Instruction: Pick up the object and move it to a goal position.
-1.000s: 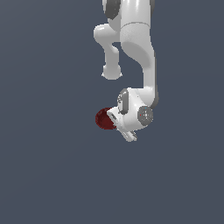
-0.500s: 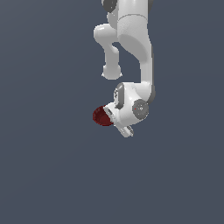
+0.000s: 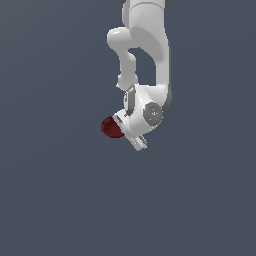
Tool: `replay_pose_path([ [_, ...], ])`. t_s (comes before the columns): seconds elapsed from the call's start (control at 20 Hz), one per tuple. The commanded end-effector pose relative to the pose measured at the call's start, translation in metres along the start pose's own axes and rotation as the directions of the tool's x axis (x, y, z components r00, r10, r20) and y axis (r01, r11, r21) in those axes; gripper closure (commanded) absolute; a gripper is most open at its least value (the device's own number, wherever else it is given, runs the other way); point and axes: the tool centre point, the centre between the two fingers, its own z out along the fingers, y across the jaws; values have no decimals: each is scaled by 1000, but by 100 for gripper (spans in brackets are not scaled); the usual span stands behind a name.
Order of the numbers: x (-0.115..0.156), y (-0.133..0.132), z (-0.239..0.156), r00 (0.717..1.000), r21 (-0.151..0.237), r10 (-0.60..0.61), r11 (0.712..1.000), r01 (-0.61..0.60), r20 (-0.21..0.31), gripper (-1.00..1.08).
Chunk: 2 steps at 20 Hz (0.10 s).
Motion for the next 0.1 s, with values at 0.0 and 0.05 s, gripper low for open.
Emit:
replay_pose_path([
  [0.0,0,4,-1,1000,1,0,1000,0,-1,108],
  [0.05,1,4,-1,1000,1,0,1000,0,-1,108],
])
